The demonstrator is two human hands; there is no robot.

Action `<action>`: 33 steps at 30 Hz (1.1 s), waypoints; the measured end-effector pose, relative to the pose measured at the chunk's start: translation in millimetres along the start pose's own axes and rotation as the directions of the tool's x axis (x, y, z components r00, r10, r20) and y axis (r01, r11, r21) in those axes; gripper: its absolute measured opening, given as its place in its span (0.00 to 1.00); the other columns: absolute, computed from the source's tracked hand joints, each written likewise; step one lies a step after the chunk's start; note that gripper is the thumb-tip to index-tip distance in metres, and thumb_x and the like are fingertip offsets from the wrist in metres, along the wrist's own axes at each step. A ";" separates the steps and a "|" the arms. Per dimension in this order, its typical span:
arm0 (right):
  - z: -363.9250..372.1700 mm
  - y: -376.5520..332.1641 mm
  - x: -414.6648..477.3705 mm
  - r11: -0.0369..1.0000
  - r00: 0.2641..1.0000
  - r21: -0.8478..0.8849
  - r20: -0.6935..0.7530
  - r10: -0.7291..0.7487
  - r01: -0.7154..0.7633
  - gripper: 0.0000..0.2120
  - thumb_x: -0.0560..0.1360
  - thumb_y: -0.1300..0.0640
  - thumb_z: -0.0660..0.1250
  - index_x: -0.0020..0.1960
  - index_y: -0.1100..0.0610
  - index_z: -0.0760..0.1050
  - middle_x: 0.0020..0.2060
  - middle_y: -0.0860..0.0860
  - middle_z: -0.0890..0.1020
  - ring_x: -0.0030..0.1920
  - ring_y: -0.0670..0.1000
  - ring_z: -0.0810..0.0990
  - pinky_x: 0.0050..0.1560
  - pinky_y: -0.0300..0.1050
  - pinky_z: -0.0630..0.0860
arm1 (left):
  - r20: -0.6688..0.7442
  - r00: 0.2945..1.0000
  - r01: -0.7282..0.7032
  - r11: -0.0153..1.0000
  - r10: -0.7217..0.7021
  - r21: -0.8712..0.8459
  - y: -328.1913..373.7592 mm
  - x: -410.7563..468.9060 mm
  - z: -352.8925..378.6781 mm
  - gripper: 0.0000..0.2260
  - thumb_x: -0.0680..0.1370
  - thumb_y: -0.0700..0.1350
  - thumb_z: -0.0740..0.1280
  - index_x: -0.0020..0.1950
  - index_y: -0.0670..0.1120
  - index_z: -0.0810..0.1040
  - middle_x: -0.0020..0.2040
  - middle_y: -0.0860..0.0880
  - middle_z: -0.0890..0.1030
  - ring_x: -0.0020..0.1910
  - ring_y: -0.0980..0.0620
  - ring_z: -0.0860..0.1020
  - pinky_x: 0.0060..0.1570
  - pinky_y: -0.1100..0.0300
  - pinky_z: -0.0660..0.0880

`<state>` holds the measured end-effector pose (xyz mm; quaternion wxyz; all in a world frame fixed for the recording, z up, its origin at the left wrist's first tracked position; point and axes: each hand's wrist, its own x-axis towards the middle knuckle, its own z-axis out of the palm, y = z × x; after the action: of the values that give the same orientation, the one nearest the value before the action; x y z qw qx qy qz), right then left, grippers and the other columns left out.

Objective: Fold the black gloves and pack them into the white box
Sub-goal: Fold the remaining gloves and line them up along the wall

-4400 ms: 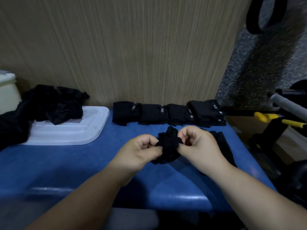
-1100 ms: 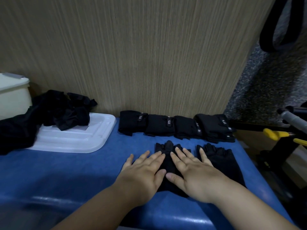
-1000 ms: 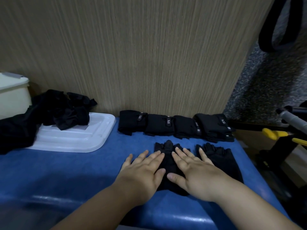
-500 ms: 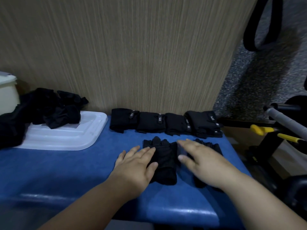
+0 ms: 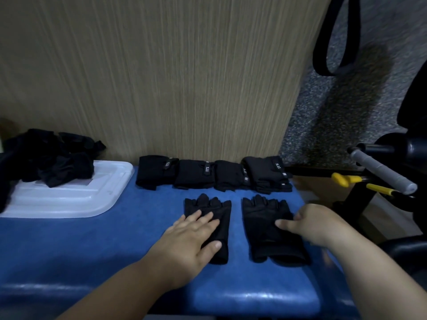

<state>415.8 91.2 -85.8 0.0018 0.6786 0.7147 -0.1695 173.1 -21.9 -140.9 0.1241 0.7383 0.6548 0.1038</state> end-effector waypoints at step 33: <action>23.7 -61.7 -21.4 0.300 0.865 0.954 0.168 -0.472 -0.021 0.11 0.73 0.52 0.67 0.51 0.57 0.72 0.47 0.54 0.81 0.35 0.49 0.81 0.29 0.39 0.72 | -0.142 0.947 0.103 0.690 -0.289 -0.717 -4.8 9.7 -9.2 0.15 0.74 0.51 0.55 0.54 0.59 0.78 0.54 0.56 0.80 0.55 0.58 0.77 0.61 0.54 0.72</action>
<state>352.2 63.4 -88.3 -0.2585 0.3882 0.5563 -0.6878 166.9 -11.4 -133.8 0.3233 0.5422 0.6520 0.4200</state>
